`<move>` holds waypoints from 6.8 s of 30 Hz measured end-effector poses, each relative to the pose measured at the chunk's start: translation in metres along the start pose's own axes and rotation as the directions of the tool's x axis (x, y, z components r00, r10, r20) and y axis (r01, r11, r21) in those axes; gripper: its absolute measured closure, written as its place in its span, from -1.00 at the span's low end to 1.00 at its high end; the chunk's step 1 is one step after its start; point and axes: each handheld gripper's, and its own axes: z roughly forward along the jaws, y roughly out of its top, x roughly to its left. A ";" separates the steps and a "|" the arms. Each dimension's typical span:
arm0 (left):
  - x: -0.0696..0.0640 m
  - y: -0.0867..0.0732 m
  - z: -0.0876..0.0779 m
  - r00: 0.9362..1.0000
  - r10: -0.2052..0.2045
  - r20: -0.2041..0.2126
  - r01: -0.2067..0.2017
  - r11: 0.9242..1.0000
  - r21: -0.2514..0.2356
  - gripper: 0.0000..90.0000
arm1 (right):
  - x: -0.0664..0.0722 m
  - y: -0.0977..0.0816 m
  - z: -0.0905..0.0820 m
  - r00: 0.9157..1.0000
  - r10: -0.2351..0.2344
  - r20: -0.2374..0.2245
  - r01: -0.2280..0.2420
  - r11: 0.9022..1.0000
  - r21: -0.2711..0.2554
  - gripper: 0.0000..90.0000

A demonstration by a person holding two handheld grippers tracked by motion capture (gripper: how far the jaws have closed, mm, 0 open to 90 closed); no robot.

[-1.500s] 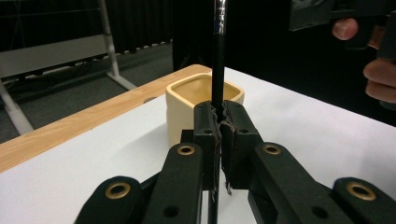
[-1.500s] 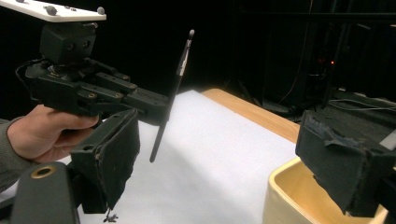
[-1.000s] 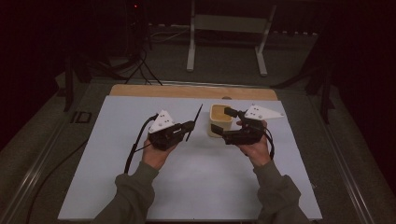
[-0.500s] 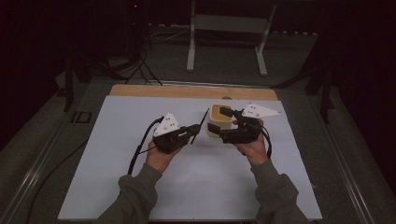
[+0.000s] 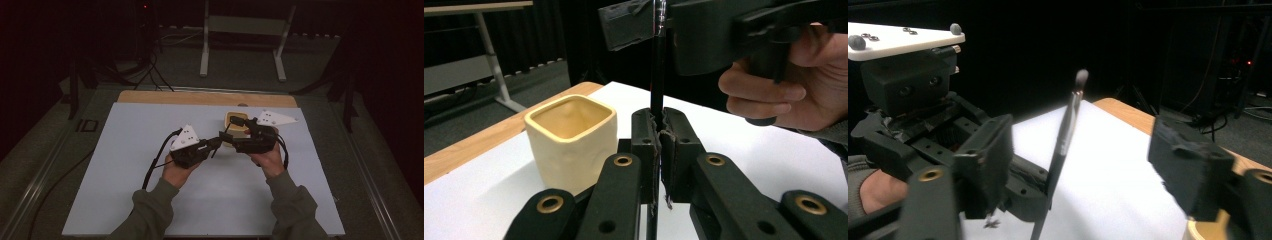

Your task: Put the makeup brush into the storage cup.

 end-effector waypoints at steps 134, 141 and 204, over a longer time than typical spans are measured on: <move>0.042 -0.043 -0.092 0.946 -0.170 -0.277 0.180 0.984 0.011 -0.66 | -0.030 0.030 -0.016 0.996 -0.037 0.080 0.040 0.998 -0.037 0.87; 0.041 -0.046 -0.093 0.944 -0.168 -0.286 0.181 0.983 0.019 -0.66 | -0.034 0.032 -0.017 0.994 -0.031 0.104 0.036 0.998 -0.044 0.87; 0.047 -0.050 -0.101 0.933 -0.171 -0.317 0.187 0.982 0.020 -0.66 | -0.074 0.023 -0.015 0.942 0.015 0.336 -0.016 1.000 0.001 0.87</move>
